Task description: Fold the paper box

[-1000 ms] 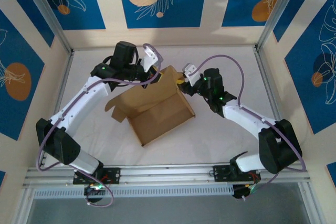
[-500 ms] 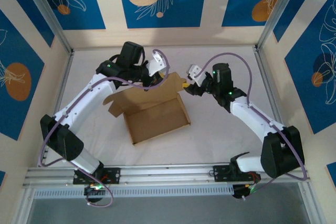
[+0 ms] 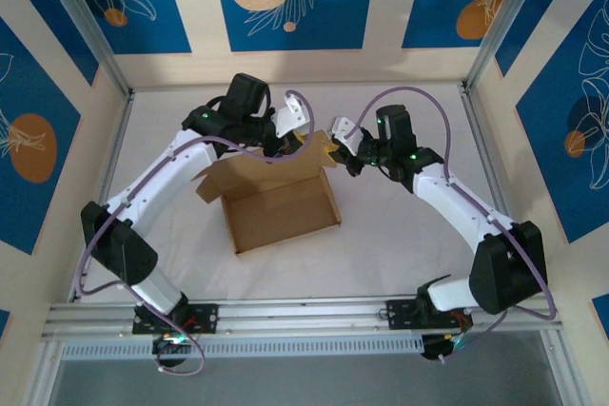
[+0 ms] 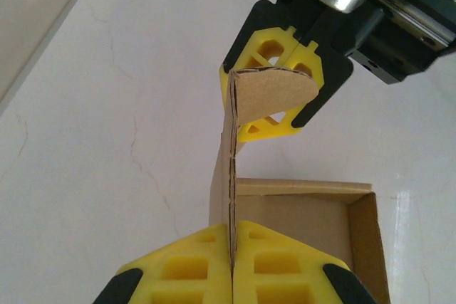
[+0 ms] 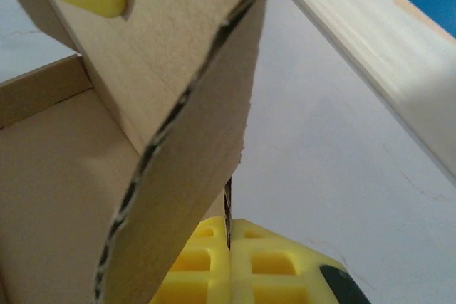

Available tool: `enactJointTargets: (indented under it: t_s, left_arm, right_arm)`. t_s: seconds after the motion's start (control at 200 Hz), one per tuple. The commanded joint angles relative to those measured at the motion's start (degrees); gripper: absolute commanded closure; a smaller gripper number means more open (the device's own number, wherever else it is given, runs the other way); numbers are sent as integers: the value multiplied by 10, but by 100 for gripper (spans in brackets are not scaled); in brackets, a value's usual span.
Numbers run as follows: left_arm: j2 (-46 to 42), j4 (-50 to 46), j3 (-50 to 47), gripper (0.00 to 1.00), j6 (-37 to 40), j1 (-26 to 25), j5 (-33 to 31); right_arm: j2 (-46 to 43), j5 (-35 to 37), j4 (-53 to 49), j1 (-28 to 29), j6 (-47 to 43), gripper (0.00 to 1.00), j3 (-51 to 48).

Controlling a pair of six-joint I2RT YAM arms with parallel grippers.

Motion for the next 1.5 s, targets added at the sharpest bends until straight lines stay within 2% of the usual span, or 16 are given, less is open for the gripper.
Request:
enactJointTargets:
  t_s: [0.0,0.225,0.285,0.46,0.755,0.87,0.925,0.985,1.045,1.116,1.201,1.266,1.331,1.391,1.421,1.496]
  left_arm:
    - [-9,69,-7,100,-48,-10,23]
    - [-31,174,-68,100,-115,-26,-2]
    - [-36,189,-77,100,-120,-29,-8]
    - [-35,166,-66,100,-70,-46,-43]
    - [-37,155,-54,100,-60,-50,-30]
    - [-42,161,-62,100,-61,-51,-15]
    - [-45,164,-66,100,-62,-53,-16]
    - [-46,166,-68,100,-64,-56,-19]
    - [-47,171,-70,100,-70,-56,-21]
    - [-46,174,-72,100,-75,-57,-36]
    - [-45,173,-72,100,-73,-57,-54]
    - [-44,176,-73,100,-71,-57,-70]
    - [-45,178,-74,100,-74,-57,-82]
    - [-47,185,-78,100,-78,-57,-93]
    - [-48,188,-80,91,-82,-57,-99]
    - [-50,190,-83,62,-92,-57,-114]
  right_arm:
    - [18,37,-21,8,61,97,23]
    - [25,132,35,43,167,94,3]
    - [27,133,41,52,188,92,1]
    - [36,162,52,70,189,87,-12]
    - [34,173,81,68,192,85,-31]
    - [40,172,94,69,203,76,-32]
    - [42,180,103,71,203,82,-34]
    - [44,184,109,70,209,94,-33]
    - [46,185,111,72,213,100,-32]
    - [47,187,111,71,220,99,-31]
    - [47,188,108,74,224,87,-34]
    - [44,192,114,76,221,84,-44]
    - [40,197,119,76,220,85,-57]
    - [36,198,124,74,221,95,-65]
    - [34,200,127,72,225,100,-69]
    - [30,201,135,66,233,100,-73]
